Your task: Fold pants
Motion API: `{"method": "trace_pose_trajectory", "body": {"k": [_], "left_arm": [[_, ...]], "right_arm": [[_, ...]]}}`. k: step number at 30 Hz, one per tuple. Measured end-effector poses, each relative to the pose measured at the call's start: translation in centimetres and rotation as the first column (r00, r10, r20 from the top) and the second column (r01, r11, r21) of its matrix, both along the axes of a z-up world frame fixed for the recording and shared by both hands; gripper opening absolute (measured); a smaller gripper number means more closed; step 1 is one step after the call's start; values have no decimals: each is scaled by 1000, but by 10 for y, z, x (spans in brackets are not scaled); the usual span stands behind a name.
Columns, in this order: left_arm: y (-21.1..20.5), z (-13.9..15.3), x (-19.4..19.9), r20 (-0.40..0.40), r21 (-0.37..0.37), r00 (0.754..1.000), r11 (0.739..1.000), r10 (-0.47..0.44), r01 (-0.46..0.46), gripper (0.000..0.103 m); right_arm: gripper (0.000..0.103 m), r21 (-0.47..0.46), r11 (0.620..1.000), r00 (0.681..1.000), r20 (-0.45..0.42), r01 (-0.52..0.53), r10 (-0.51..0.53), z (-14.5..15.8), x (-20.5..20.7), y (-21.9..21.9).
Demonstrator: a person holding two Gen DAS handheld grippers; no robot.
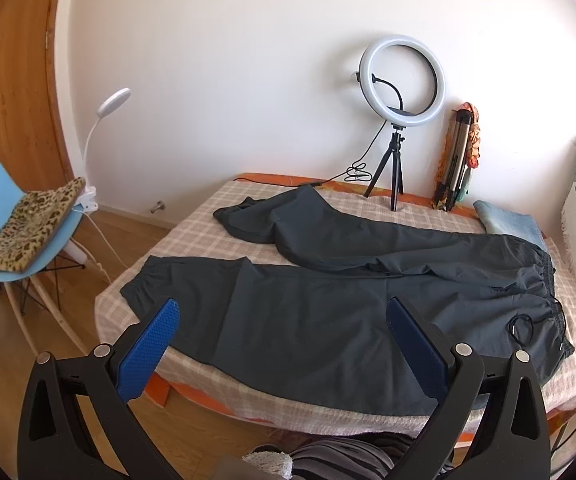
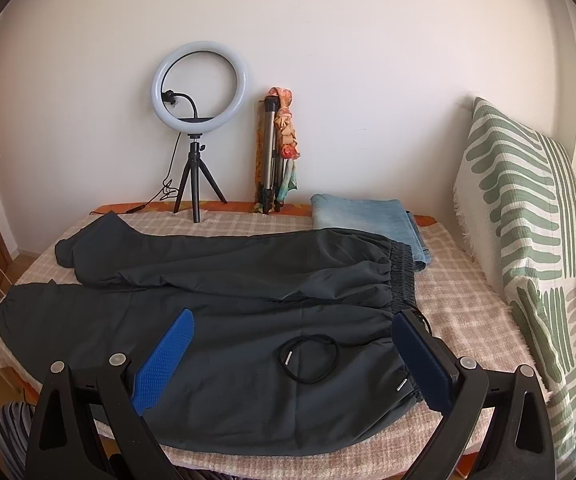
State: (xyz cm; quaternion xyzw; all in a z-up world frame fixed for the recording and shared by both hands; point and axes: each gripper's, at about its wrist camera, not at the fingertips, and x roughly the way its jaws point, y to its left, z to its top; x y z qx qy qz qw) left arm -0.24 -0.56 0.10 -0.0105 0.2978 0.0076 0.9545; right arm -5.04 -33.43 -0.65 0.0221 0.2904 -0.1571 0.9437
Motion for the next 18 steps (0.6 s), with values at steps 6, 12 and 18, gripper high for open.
{"method": "trace_pose_trajectory", "body": {"k": [6, 12, 18], "left_arm": [[7, -3, 10, -9, 11, 1000, 1000, 8, -8, 103], [15, -8, 23, -20, 17, 1000, 1000, -13, 14, 103], [36, -15, 47, -22, 0, 999, 999, -36, 36, 103]], "right_arm": [[101, -23, 999, 1000, -8, -29, 29, -2, 14, 10], [101, -42, 994, 995, -9, -98, 97, -3, 40, 22], [100, -54, 977, 978, 0, -207, 208, -5, 79, 32]]}}
